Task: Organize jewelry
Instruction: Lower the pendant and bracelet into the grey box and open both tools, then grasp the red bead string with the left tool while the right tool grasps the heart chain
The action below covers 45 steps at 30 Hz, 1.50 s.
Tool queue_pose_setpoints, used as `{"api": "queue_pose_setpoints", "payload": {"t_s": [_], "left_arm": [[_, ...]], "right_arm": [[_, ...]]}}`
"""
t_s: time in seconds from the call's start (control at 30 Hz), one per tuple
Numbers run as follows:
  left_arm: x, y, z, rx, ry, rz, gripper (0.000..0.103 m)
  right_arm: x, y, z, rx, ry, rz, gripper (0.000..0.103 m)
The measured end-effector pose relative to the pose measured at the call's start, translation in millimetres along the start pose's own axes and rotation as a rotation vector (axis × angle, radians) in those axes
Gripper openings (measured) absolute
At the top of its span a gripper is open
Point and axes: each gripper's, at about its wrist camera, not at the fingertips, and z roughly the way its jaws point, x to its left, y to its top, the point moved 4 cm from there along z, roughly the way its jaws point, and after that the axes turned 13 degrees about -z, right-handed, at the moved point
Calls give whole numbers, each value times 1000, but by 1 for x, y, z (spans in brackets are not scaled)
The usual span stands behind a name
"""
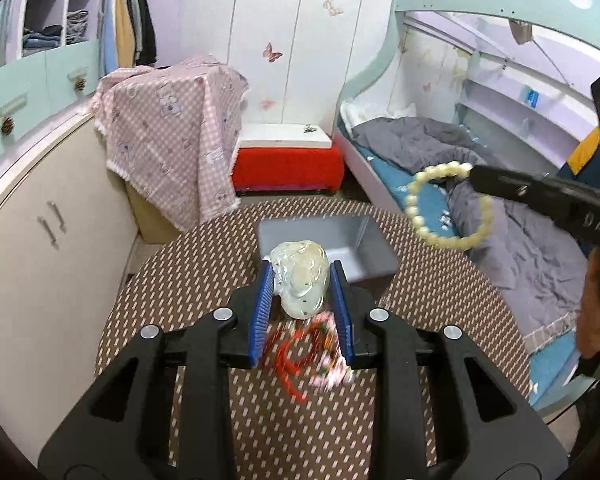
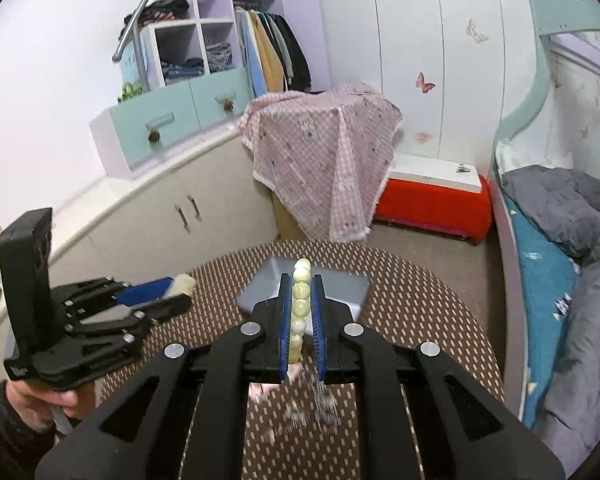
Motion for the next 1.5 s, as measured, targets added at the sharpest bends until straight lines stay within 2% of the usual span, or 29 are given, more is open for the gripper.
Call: {"api": "queue_pose_setpoints", "payload": {"t_s": [0.13,0.27,0.33,0.37,0.43,0.47,0.5,0.57,0.63,0.83,1.03,1.2,1.5], "left_arm": [[-9,22,24,14,-14,7,29],[-11,30,51,48,1,15,32],[-9,32,64,63,18,9,64],[-7,33,64,53,30,-2,89],[1,37,61,18,52,-34,93],[4,38,60,20,57,-41,93],[8,38,59,21,68,-48,93],[15,38,54,4,99,-56,93],[23,36,44,-16,117,-64,93],[44,32,12,-81,156,-98,93],[58,19,-11,-114,191,-112,93],[60,-3,-15,-105,209,-93,93],[61,-38,1,-26,210,-80,93]], "right_arm": [[-12,9,23,16,28,21,8],[-24,2,61,76,65,70,8],[-30,-5,76,112,66,97,10],[-32,-7,80,122,62,111,13],[-41,-14,84,131,41,152,38],[-46,-17,81,120,17,170,68],[-49,-16,77,107,-2,179,83],[-52,-16,69,87,-27,186,86],[-54,-15,58,60,-62,192,93],[-50,-17,30,7,-101,186,94],[-43,-25,13,-7,-139,183,94],[-36,-37,5,3,-165,174,95],[-32,-72,3,67,-191,181,95]]}}
